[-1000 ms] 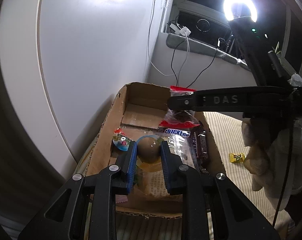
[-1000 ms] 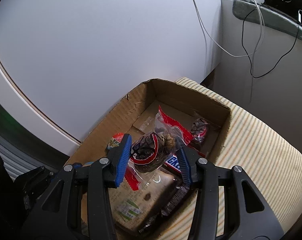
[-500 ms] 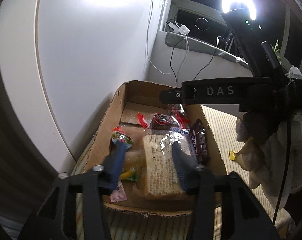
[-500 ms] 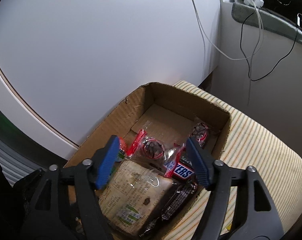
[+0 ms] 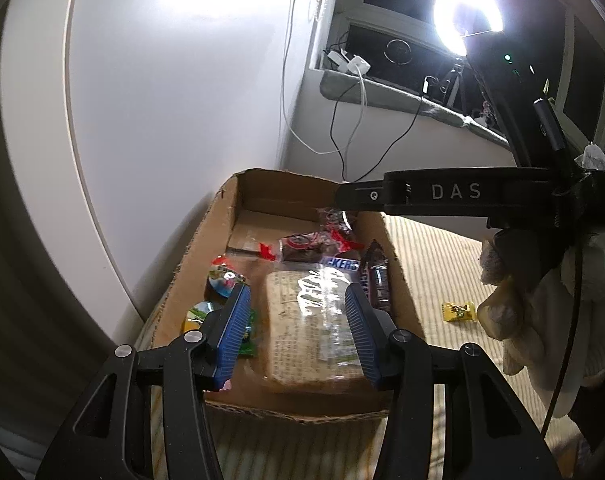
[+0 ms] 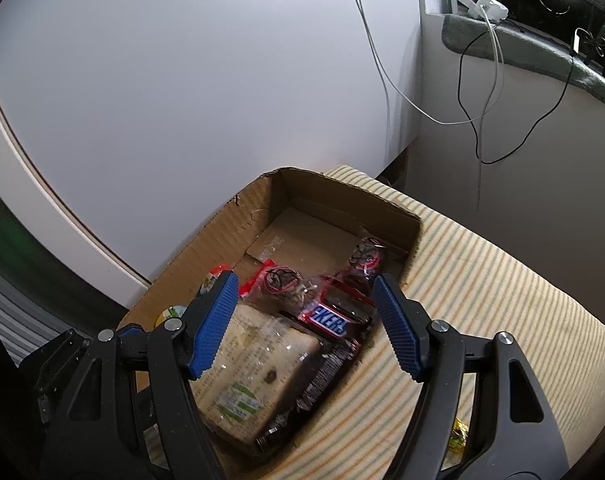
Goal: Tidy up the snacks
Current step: 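Move both grippers back toward the yellow and green candies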
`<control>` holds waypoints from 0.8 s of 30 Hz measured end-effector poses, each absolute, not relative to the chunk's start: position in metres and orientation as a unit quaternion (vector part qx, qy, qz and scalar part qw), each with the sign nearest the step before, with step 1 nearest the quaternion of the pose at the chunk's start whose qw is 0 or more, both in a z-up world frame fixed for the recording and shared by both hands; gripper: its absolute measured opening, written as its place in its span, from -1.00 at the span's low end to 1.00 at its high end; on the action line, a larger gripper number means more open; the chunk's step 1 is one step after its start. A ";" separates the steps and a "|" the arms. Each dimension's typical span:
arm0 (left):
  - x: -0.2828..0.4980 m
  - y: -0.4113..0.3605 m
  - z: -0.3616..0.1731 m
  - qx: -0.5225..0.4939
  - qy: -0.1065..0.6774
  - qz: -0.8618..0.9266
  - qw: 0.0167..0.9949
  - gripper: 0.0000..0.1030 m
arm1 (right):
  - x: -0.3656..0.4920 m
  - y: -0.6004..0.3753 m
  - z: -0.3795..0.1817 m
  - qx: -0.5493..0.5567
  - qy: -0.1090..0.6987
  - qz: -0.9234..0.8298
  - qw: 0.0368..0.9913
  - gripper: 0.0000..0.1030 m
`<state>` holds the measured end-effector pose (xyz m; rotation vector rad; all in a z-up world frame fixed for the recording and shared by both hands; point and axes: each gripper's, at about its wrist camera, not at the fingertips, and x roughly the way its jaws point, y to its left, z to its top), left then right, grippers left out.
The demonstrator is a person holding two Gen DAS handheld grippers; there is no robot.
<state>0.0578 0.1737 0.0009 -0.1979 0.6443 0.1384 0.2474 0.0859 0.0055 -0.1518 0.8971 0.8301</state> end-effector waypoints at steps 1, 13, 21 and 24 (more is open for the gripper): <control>0.057 0.172 0.002 -0.096 0.315 0.066 0.942 -0.07 | 0.247 0.082 0.007 -0.071 0.420 0.389 0.817 0.41; 0.051 0.138 0.010 -0.089 0.310 0.041 0.946 -0.07 | 0.240 0.016 0.017 -0.068 0.411 0.377 0.827 0.41; 0.056 0.103 0.009 -0.084 0.312 0.006 0.946 -0.07 | 0.245 -0.038 0.003 -0.085 0.428 0.352 0.828 0.41; 0.060 0.090 0.007 -0.082 0.317 -0.007 0.945 -0.07 | 0.248 -0.056 -0.007 -0.089 0.438 0.344 0.826 0.41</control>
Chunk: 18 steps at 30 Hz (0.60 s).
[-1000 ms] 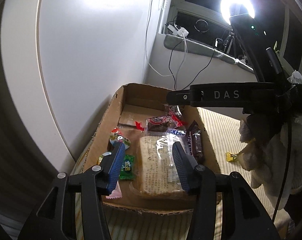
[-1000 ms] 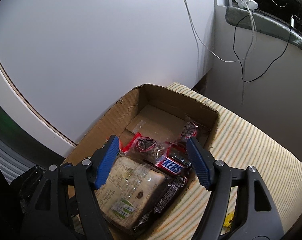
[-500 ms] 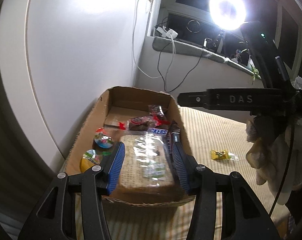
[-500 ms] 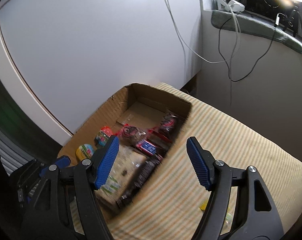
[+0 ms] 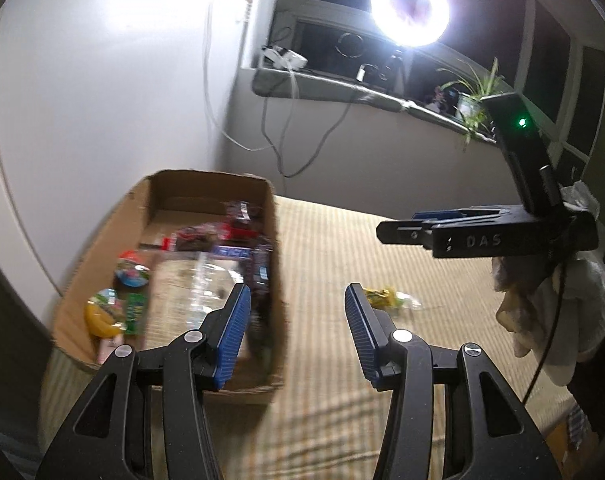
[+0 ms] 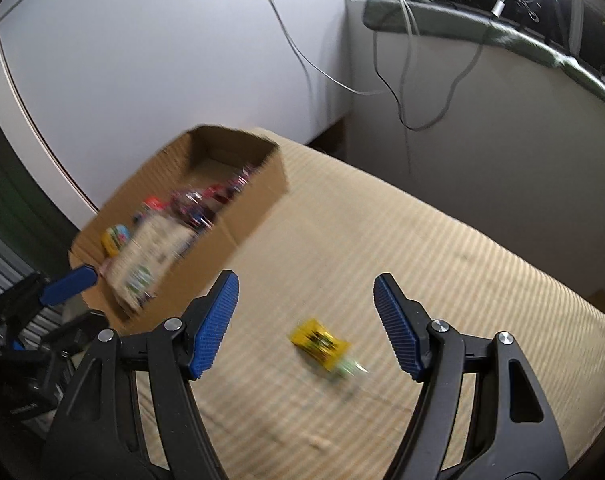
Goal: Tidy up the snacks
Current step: 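Move both grippers back toward the yellow and green candies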
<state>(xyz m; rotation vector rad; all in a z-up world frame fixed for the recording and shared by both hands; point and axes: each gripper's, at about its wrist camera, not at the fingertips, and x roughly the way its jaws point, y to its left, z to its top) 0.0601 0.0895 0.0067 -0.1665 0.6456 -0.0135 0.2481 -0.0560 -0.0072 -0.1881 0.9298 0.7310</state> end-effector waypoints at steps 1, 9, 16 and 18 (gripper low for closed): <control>0.062 0.085 0.005 -0.081 0.320 -0.012 0.944 -0.07 | 0.249 -0.063 -0.011 -0.089 0.441 0.344 0.825 0.41; 0.078 0.045 -0.011 -0.060 0.349 -0.050 0.934 -0.24 | 0.246 -0.094 -0.041 -0.116 0.457 0.356 0.807 0.19; 0.098 0.022 -0.030 -0.047 0.382 -0.068 0.921 -0.39 | 0.238 -0.094 -0.065 -0.164 0.460 0.382 0.784 -0.06; 0.105 0.017 -0.037 -0.043 0.393 -0.069 0.916 -0.40 | 0.239 -0.092 -0.071 -0.168 0.462 0.388 0.780 -0.11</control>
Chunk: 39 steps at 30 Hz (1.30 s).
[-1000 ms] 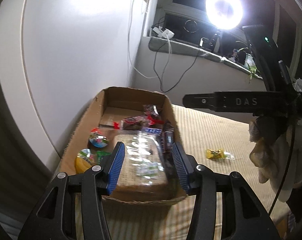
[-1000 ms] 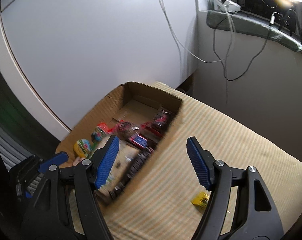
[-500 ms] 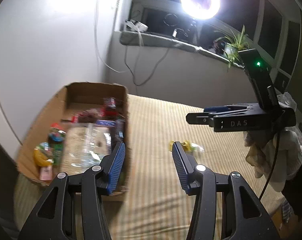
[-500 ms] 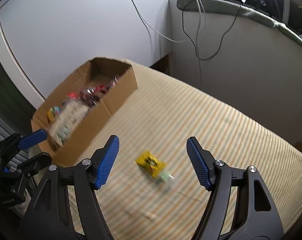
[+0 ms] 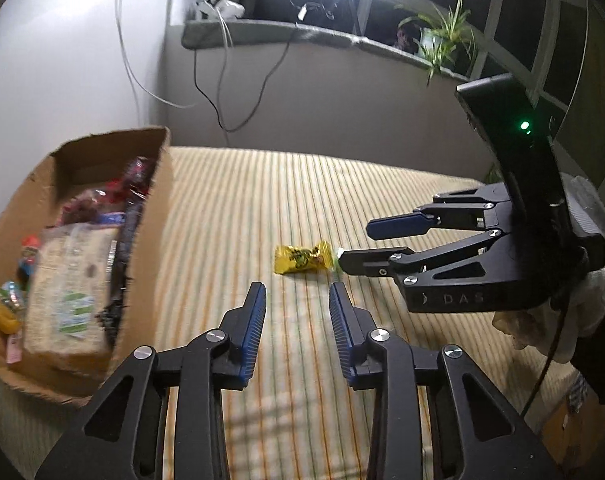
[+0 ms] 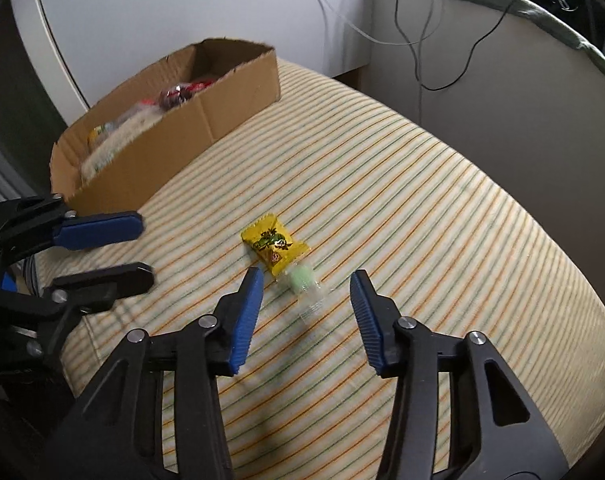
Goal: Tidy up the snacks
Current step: 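Move both grippers back toward the yellow and green candies, then grasp the yellow candy with the left gripper while the right grasps the green candy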
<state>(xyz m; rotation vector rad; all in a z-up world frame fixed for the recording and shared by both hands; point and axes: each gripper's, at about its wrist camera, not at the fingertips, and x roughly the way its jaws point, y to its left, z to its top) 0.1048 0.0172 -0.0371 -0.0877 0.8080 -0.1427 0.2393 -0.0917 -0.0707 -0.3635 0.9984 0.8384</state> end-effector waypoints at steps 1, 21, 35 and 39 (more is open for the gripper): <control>0.107 0.016 -0.040 -0.041 0.397 -0.070 0.914 -0.40 | 0.239 -0.088 -0.074 -0.170 0.462 0.389 0.779 -0.12; 0.165 -0.010 -0.068 0.039 0.447 -0.078 0.890 -0.41 | 0.254 -0.091 -0.091 -0.184 0.463 0.400 0.770 -0.52; 0.177 -0.024 -0.056 0.035 0.446 -0.116 0.887 -0.34 | 0.262 -0.128 -0.090 -0.162 0.465 0.370 0.788 -0.52; 0.186 -0.021 -0.046 0.018 0.432 -0.118 0.894 -0.34 | 0.261 -0.140 -0.090 -0.157 0.465 0.366 0.791 -0.52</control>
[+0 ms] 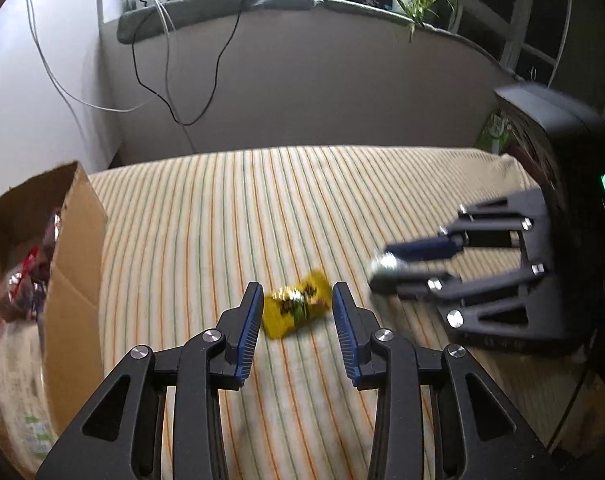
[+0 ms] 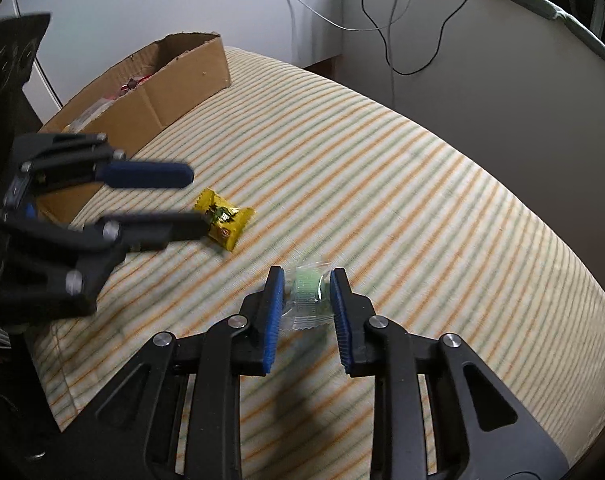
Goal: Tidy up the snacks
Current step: 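Grasp the yellow candy with the left gripper while the right grasps the green candy, then carry the yellow and green candies over the box with both grippers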
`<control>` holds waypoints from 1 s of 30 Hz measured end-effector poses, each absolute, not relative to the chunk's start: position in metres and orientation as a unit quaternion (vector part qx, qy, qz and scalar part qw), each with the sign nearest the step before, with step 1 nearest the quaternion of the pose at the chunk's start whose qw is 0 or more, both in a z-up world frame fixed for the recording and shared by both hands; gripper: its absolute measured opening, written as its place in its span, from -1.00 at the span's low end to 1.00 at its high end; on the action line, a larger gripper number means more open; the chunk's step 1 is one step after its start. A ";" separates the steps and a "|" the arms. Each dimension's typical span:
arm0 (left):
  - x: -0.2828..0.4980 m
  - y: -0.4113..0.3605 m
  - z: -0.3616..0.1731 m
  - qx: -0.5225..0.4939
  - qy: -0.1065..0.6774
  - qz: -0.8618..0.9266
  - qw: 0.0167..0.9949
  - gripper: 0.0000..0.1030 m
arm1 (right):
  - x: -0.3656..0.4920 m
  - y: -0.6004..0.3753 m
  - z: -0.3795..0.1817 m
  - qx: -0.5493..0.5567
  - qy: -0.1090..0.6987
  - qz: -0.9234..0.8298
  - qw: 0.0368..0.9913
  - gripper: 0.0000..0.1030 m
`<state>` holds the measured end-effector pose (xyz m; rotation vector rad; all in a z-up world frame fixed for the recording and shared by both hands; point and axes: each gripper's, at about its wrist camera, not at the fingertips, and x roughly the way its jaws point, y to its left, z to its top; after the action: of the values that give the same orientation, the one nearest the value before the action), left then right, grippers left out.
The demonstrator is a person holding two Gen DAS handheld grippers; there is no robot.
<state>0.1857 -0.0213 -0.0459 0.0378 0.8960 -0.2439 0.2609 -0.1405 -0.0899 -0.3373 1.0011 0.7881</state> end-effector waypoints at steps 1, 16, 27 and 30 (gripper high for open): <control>0.190 -0.022 -0.047 0.020 0.433 -0.117 0.894 -0.34 | 0.260 -0.142 -0.090 -0.156 0.465 0.365 0.791 -0.52; 0.191 -0.027 -0.063 0.026 0.475 -0.136 0.869 -0.34 | 0.255 -0.160 -0.089 -0.144 0.471 0.353 0.796 -0.52; 0.186 -0.041 -0.069 0.072 0.462 -0.100 0.878 -0.55 | 0.249 -0.155 -0.090 -0.160 0.469 0.338 0.800 -0.52; 0.183 -0.040 -0.070 0.071 0.460 -0.097 0.880 -0.55 | 0.248 -0.155 -0.090 -0.160 0.470 0.334 0.801 -0.52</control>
<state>0.1830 -0.0402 -0.0701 0.1480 0.9578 -0.2022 0.2477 -0.1549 -0.0897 -0.3429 1.0076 0.7156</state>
